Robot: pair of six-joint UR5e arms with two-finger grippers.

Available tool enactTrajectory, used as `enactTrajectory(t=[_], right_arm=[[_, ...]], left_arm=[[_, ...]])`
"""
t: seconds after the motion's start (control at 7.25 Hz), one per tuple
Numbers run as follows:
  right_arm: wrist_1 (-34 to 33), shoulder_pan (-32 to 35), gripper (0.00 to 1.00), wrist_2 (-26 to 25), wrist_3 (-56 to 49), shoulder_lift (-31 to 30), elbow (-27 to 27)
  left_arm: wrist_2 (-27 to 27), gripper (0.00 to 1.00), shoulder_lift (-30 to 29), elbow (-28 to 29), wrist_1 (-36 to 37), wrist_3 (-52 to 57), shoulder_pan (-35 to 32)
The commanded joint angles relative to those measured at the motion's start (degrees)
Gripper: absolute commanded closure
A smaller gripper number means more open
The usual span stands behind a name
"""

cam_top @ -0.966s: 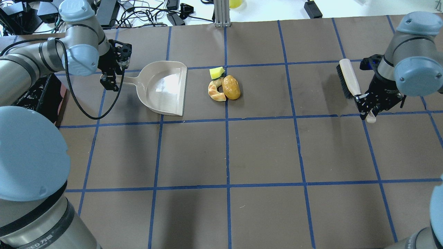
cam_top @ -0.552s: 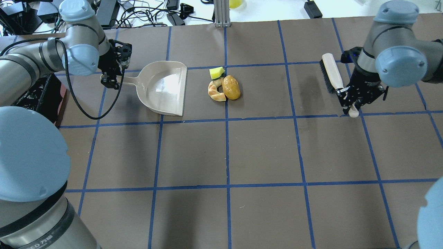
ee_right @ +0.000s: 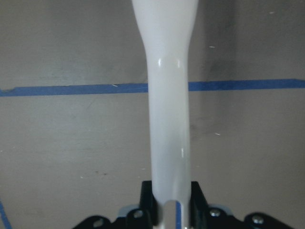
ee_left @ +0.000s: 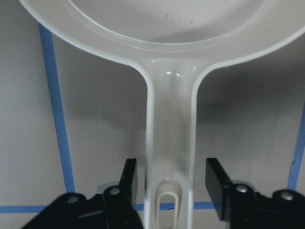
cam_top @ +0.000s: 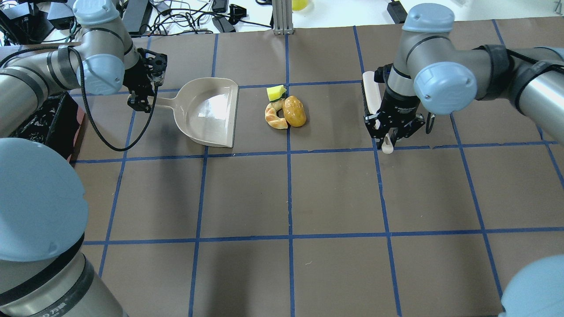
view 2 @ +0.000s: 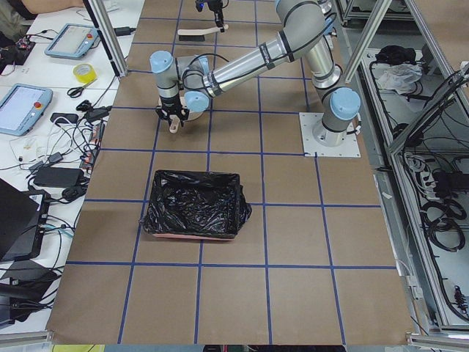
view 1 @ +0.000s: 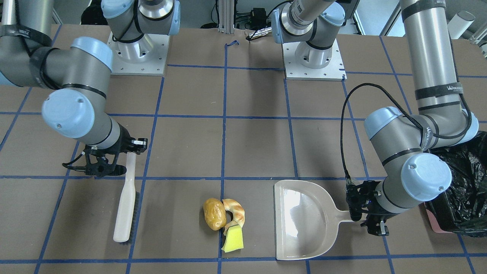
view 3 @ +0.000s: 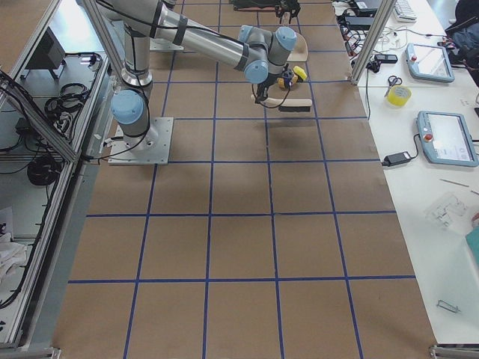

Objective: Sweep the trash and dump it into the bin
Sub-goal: 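Carry the brush with the right gripper toward the croissant and potato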

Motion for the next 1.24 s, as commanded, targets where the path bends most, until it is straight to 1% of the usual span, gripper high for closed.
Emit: enactTrajectory(t=[0.0, 0.14, 0.28, 0.41, 0.55, 0.83, 1.1], right_arm=[[-0.7, 5.1, 1.0, 2.6, 7.3, 1.7, -0.6], [-0.1, 6.3, 1.0, 3.0, 7.7, 2.9, -3.0], [-0.1, 7.2, 1.0, 3.0, 9.1, 3.8, -4.2], [-0.5, 8.8, 1.0, 3.0, 11.1, 4.6, -4.4], [-0.6, 10.7, 1.0, 3.0, 13.9, 4.7, -4.9], [-0.8, 12.1, 1.0, 3.0, 14.9, 6.4, -6.0], [-1.1, 12.3, 1.0, 3.0, 14.8, 8.4, -9.2]], left_arm=[[-0.2, 0.46, -0.3, 0.0, 0.0, 0.0, -0.1], [-0.2, 0.51, -0.3, 0.0, 0.0, 0.0, -0.1], [0.1, 0.65, -0.2, 0.0, 0.0, 0.0, -0.1], [0.2, 0.71, -0.1, 0.0, 0.0, 0.0, -0.1], [0.2, 0.75, -0.2, 0.0, 0.0, 0.0, -0.1], [0.2, 0.8, -0.3, 0.0, 0.0, 0.3, -0.1], [0.2, 0.81, -0.2, 0.0, -0.1, 0.4, -0.4]])
